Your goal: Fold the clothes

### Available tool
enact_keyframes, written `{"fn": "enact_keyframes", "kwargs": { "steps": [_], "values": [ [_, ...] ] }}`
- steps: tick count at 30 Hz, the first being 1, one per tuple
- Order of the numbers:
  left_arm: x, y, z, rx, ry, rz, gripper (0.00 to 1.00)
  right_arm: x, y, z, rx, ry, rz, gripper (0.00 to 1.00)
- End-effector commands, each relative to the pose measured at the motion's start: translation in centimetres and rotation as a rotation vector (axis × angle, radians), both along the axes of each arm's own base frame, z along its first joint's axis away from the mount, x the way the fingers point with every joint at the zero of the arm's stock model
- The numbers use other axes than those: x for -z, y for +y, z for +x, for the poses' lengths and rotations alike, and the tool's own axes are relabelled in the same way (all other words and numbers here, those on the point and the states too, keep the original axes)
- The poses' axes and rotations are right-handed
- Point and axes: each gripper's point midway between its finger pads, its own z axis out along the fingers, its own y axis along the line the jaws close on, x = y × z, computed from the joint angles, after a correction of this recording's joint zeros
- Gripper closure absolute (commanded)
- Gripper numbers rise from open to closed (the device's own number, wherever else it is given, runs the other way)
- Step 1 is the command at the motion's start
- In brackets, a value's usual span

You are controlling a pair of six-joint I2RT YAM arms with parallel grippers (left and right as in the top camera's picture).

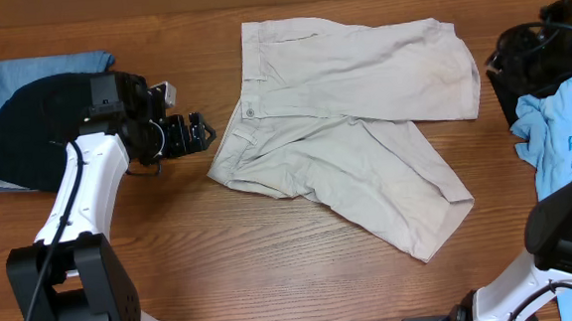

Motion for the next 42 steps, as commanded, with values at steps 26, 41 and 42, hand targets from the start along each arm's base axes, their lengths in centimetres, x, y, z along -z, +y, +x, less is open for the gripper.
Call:
{"fn": "enact_keyframes", "kwargs": {
  "steps": [26,41,42],
  "values": [
    [-1.7,0.0,1.0,0.022,-0.072,0.025,0.0,10.8,7.1,-17.3,0.126,0.296,0.173,0.25],
    [-1.4,0.4,1.0,0.012,-0.067,0.048,0.0,15.1,12.7,-20.7,-0.03,0.414,0.109,0.2],
    [-1.4,0.4,1.0,0.013,-0.067,0.048,0.0,15.2,12.9,-20.8,-0.028,0.416,0.109,0.19]
  ]
}}
